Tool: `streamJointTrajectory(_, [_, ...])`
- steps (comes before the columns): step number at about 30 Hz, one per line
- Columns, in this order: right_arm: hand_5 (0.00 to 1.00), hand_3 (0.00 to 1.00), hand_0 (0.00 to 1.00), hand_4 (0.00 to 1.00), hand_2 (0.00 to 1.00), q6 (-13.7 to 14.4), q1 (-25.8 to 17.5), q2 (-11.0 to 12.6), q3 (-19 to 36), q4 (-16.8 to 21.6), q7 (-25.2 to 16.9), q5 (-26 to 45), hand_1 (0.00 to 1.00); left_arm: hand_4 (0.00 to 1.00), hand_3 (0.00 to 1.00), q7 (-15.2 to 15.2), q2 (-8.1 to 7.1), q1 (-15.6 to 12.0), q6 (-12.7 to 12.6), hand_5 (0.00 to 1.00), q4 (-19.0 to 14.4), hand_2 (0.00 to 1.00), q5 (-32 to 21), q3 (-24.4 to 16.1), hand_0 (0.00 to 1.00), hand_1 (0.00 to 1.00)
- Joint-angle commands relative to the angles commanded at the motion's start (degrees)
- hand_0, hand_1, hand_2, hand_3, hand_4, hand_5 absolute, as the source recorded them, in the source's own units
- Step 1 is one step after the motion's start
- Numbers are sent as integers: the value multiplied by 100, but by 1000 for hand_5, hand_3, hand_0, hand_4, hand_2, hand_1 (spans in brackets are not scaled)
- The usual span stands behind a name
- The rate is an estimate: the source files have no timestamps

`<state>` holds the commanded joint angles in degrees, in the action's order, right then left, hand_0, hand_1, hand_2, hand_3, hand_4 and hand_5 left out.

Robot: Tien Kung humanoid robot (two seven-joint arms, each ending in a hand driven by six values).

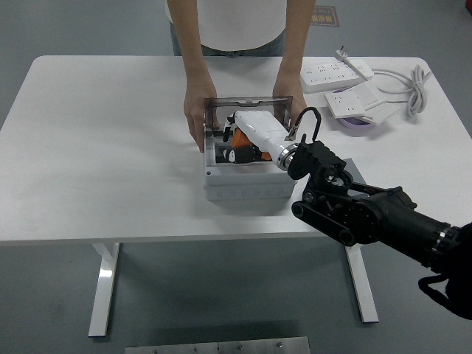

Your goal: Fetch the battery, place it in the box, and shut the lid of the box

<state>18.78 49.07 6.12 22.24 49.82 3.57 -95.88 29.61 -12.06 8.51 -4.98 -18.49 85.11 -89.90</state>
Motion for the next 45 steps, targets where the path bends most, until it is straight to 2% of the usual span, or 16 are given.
streamJointTrajectory(3, [555,490,609,933,414,-9,1,-6,-9,-5,5,16,359,687,594,3,2,-1,1,191,-4,678,6,-3,547,721])
streamJointTrajectory(4, [613,517,612,953,419,-10,0,-6,-13,-5,5,21,370,687,594,4,2,-2,1,192,-5,675,6,-3,548,721])
streamJointTrajectory(14, [626,528,588,955,422,5,4,-6,-39,17,41,100,372,687,594,-1,17,-13,10,192,-13,673,9,1,548,722])
streamJointTrajectory(27, [642,543,584,968,433,181,25,50,-66,237,185,1080,372,691,596,16,22,-33,-7,193,-27,672,-8,9,548,721])
streamJointTrajectory(28, [543,514,408,906,422,189,25,54,-64,261,207,1106,342,692,596,18,21,-35,-9,194,-28,673,-7,8,548,721])
streamJointTrajectory(33, [543,514,408,906,422,228,34,64,-71,347,323,1291,342,692,596,25,18,-42,-12,194,-33,673,-3,8,548,721])
streamJointTrajectory(34, [415,494,267,808,392,233,36,65,-71,356,334,1332,299,693,595,26,18,-41,-13,196,-34,673,-2,8,549,722])
streamJointTrajectory(39, [415,494,267,808,392,239,41,80,-42,450,405,1515,299,693,595,31,17,-42,-18,196,-38,673,-6,11,549,722])
streamJointTrajectory(40, [387,488,180,783,382,236,43,84,-34,481,427,1528,287,696,596,36,17,-45,-20,198,-41,672,-6,10,548,722])
streamJointTrajectory(45, [387,488,180,783,382,202,50,139,65,752,655,1475,287,696,596,76,17,-68,-35,198,-63,672,-7,5,548,722])
